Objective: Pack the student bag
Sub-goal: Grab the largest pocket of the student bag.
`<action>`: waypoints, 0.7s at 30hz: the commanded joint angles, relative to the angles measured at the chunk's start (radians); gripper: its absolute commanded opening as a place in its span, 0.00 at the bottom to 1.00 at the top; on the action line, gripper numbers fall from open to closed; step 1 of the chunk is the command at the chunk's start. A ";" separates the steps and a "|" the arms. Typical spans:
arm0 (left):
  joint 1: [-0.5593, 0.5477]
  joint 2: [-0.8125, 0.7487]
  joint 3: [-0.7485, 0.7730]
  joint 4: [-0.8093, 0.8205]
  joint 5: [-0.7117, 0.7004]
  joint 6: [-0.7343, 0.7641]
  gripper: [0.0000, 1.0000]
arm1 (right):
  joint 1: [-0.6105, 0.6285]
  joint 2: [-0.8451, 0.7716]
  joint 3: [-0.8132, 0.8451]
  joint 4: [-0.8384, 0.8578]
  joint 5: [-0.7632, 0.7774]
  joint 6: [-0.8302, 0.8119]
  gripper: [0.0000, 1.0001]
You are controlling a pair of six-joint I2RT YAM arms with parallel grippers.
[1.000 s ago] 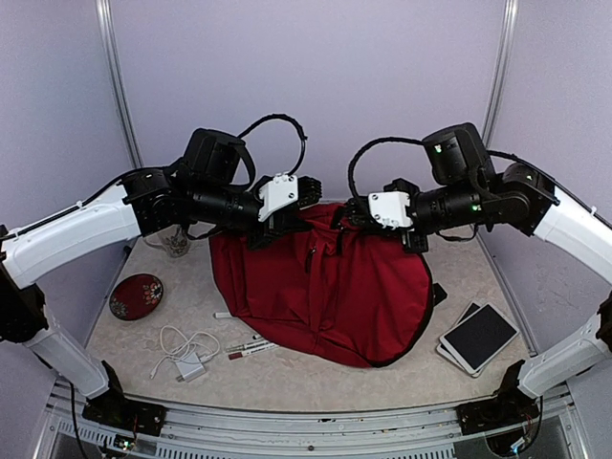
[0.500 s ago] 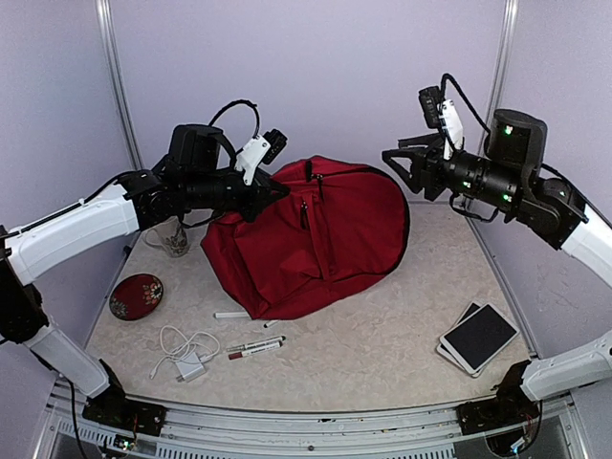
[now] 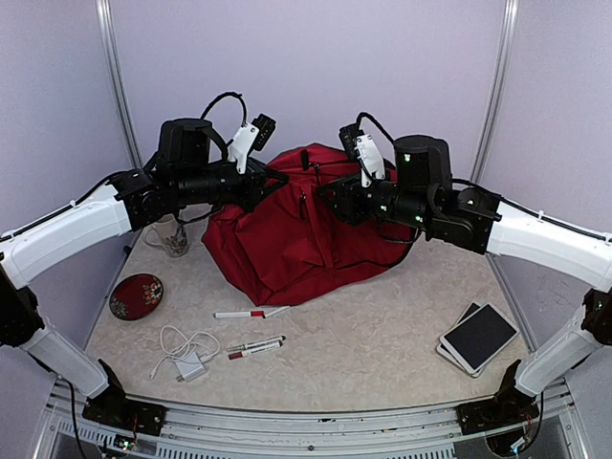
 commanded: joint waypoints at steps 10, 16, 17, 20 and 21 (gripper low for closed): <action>-0.044 -0.048 0.021 0.140 0.028 0.004 0.00 | -0.029 0.027 0.027 0.199 0.045 -0.007 0.38; -0.056 -0.050 0.023 0.140 0.030 0.008 0.00 | -0.052 0.016 0.000 0.223 0.012 0.023 0.00; -0.056 -0.050 0.022 0.139 0.031 0.008 0.00 | -0.056 0.011 -0.004 0.222 0.011 0.026 0.00; -0.041 -0.063 0.002 0.148 0.036 -0.002 0.00 | -0.086 -0.033 -0.029 0.195 0.017 0.041 0.00; -0.033 -0.069 -0.008 0.154 0.037 -0.010 0.00 | -0.102 -0.060 -0.045 0.180 0.019 0.047 0.00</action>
